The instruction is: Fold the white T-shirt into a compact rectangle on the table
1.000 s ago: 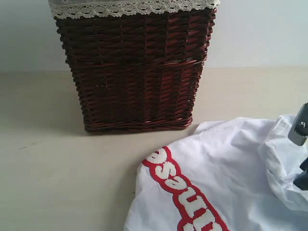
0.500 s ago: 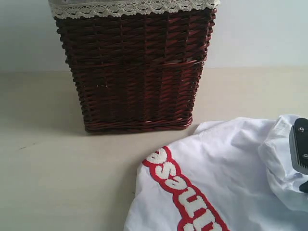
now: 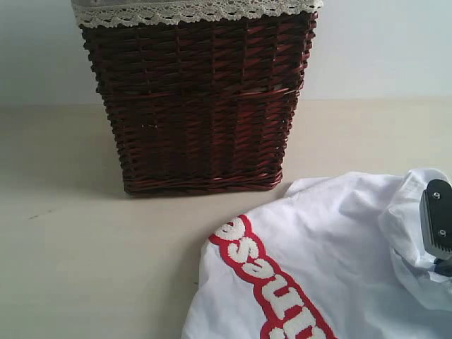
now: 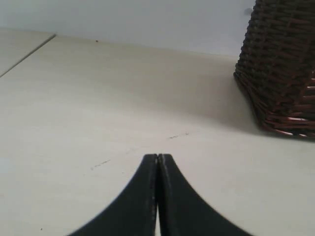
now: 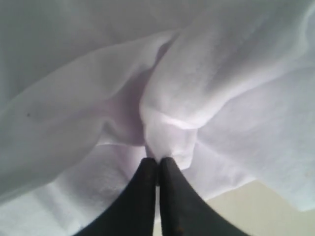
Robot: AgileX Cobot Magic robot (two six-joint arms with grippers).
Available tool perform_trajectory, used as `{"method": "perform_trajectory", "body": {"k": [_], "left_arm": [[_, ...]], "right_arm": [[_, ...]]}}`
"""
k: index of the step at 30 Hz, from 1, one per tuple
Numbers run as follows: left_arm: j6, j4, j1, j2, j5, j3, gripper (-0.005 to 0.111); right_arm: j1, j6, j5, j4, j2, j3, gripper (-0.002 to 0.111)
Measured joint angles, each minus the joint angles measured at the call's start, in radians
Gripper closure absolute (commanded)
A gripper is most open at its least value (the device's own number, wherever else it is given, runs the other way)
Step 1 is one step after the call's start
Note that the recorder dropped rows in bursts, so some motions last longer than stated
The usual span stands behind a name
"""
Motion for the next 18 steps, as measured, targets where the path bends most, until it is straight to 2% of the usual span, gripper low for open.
{"method": "perform_trajectory", "body": {"k": [7,11,18], "left_arm": [[0.000,0.000,0.000,0.000,0.000,0.000,0.107],[0.000,0.000,0.000,0.000,0.000,0.000,0.107],[0.000,0.000,0.000,0.000,0.000,0.000,0.107]], "right_arm": [[-0.003,0.150,-0.013,0.000,-0.086,0.000,0.108],[-0.060,0.261,0.012,0.000,-0.214,0.000,0.108],[-0.228,0.430,0.329,-0.170,-0.384,0.000,0.108]]}}
